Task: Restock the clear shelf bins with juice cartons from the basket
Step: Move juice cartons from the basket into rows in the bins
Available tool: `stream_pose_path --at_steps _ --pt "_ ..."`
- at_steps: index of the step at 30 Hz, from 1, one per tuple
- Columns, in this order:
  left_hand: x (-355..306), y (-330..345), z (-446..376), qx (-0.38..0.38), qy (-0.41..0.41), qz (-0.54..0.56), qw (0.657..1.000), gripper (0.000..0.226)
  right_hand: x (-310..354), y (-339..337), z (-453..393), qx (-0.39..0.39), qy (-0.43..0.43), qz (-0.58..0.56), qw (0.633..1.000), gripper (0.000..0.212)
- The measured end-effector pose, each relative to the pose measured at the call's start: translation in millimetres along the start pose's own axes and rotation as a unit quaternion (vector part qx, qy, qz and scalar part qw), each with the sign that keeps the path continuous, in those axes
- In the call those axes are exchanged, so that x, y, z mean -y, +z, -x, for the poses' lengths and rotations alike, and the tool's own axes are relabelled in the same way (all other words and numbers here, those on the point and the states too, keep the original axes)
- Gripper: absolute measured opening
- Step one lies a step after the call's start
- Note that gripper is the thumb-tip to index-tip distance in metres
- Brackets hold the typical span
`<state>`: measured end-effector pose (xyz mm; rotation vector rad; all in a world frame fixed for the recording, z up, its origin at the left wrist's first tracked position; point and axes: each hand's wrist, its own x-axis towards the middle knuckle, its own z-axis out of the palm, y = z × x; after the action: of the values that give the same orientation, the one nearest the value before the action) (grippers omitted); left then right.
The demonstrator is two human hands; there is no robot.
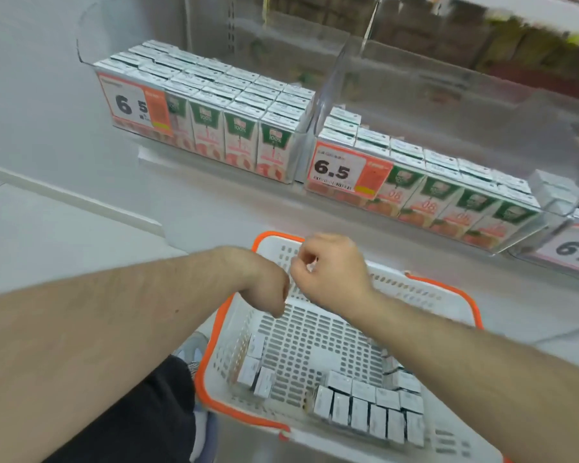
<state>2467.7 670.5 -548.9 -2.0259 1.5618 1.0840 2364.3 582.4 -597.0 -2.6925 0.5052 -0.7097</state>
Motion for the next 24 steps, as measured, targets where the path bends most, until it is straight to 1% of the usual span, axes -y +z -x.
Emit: stream_pose_path --at_steps 1,2,3,4,5,6,8,9,11,12,14,16,18,19,21,22,23,24 --pt "-0.8 2.1 -2.0 0.002 0.001 -0.009 1.0 0.025 -5.0 14.7 11.1 0.077 0.064 0.005 0.995 0.022" --pt "-1.1 3.8 -4.1 0.003 0.001 -0.014 1.0 0.022 -9.5 28.9 21.2 0.163 0.124 0.014 0.979 0.024" --pt "-0.3 4.8 -6.3 0.003 0.004 -0.011 1.0 0.024 -13.5 43.4 31.5 0.249 0.178 0.01 0.952 0.026" --pt "1.1 4.6 -7.3 0.003 0.006 -0.005 1.0 0.031 -16.7 59.6 42.5 0.319 0.228 -0.009 0.92 0.024" --pt "2.5 3.8 -7.4 -0.001 0.004 0.006 1.0 0.039 -15.2 74.1 53.3 0.372 0.284 -0.04 0.883 0.015" --pt "3.5 2.7 -7.9 -0.009 0.004 0.017 1.0 0.043 -12.6 86.1 62.3 0.413 0.337 -0.07 0.843 0.014" --pt "5.2 0.8 -9.7 -0.019 0.013 0.025 0.999 0.043 -9.1 110.8 78.1 0.458 0.452 -0.129 0.754 0.076" --pt "6.6 0.3 -12.4 -0.018 0.019 0.027 0.999 0.041 -6.2 122.1 84.3 0.461 0.493 -0.155 0.721 0.096" --pt "10.6 0.1 -19.5 -0.01 0.026 0.027 0.999 0.031 1.6 142.8 93.7 0.444 0.549 -0.176 0.686 0.114" --pt "11.9 0.1 -21.8 -0.009 0.028 0.031 0.999 0.027 4.7 154.7 98.3 0.427 0.572 -0.182 0.676 0.12" --pt "13.9 -1.5 -23.6 -0.007 0.031 0.038 0.999 0.037 9.7 178.3 107.2 0.385 0.6 -0.188 0.675 0.126" --pt "15.4 -3.6 -24.8 -0.005 0.03 0.043 0.999 0.043 10.0 199.6 117.9 0.353 0.615 -0.189 0.679 0.121" --pt "16.9 -4.8 -26.3 -0.006 0.032 0.048 0.998 0.043 11.8 202.9 123.0 0.341 0.611 -0.185 0.69 0.102" --pt "18.1 -4.8 -26.9 -0.005 0.032 0.047 0.998 0.042 14.5 196.6 120.3 0.339 0.61 -0.187 0.691 0.086" --pt "20.9 -4.8 -27.9 -0.004 0.03 0.048 0.998 0.04 9.0 186.5 118.4 0.371 0.597 -0.189 0.686 0.041" --pt "21.5 -5.3 -27.9 -0.006 0.029 0.049 0.998 0.038 4.4 179.3 116.6 0.395 0.593 -0.192 0.675 0.028" --pt "21.6 -6.2 -27.4 -0.009 0.029 0.048 0.998 0.036 -2.2 170.2 114.1 0.413 0.597 -0.199 0.658 0.028" --pt "21.0 -7.3 -27.1 -0.013 0.031 0.047 0.998 0.037 -8.5 159.9 111.6 0.424 0.598 -0.211 0.647 0.035"
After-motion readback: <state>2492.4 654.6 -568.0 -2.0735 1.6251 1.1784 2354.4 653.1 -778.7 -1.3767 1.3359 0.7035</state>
